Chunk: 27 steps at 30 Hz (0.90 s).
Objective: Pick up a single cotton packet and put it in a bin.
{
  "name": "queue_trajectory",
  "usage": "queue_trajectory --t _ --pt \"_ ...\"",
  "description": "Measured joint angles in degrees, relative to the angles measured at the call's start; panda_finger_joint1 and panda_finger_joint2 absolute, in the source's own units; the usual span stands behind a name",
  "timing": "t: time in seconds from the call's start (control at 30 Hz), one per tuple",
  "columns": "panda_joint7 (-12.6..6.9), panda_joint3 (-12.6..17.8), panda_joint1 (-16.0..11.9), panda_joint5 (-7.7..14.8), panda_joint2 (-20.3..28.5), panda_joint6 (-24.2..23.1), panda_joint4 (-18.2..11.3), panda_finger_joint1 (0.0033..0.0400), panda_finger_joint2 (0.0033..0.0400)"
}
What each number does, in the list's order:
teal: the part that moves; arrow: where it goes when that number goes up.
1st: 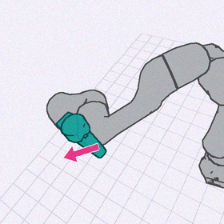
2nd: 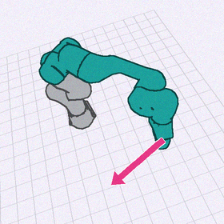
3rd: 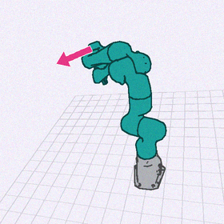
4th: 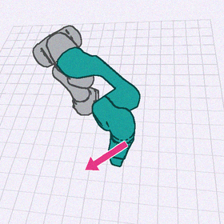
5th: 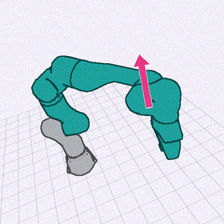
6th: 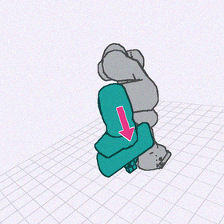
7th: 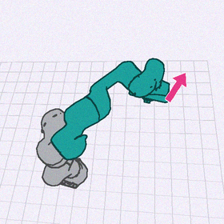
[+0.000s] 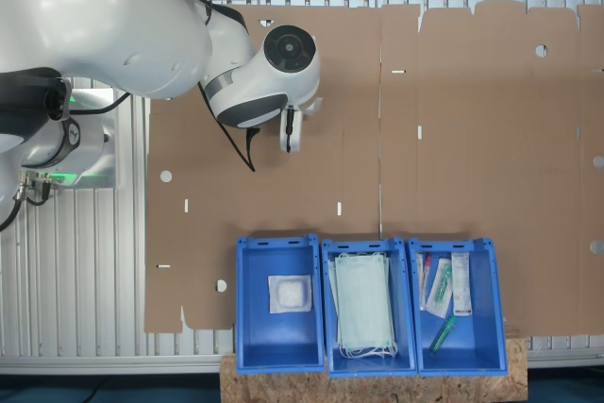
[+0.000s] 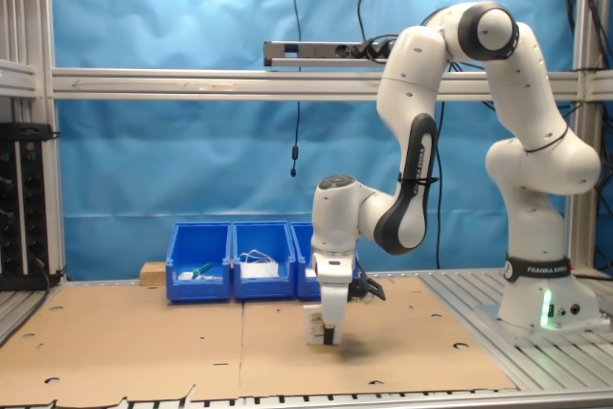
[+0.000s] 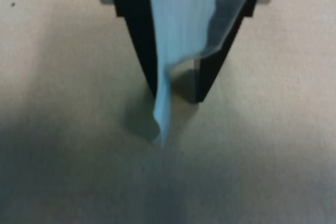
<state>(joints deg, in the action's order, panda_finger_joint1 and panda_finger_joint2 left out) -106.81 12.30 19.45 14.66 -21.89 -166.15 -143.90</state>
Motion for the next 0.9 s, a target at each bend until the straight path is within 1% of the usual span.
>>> queue_trajectory --t 0.6,0.77,0.9 --pt "0.00 0.00 0.00 0.00 0.48 0.00 -0.02 0.0050 0.0050" --pt "0.00 0.00 0.00 0.00 2.36 0.22 -0.07 0.0051 0.0051" --pt "0.00 0.02 0.00 0.00 5.07 1.11 -0.08 0.0051 0.0051"
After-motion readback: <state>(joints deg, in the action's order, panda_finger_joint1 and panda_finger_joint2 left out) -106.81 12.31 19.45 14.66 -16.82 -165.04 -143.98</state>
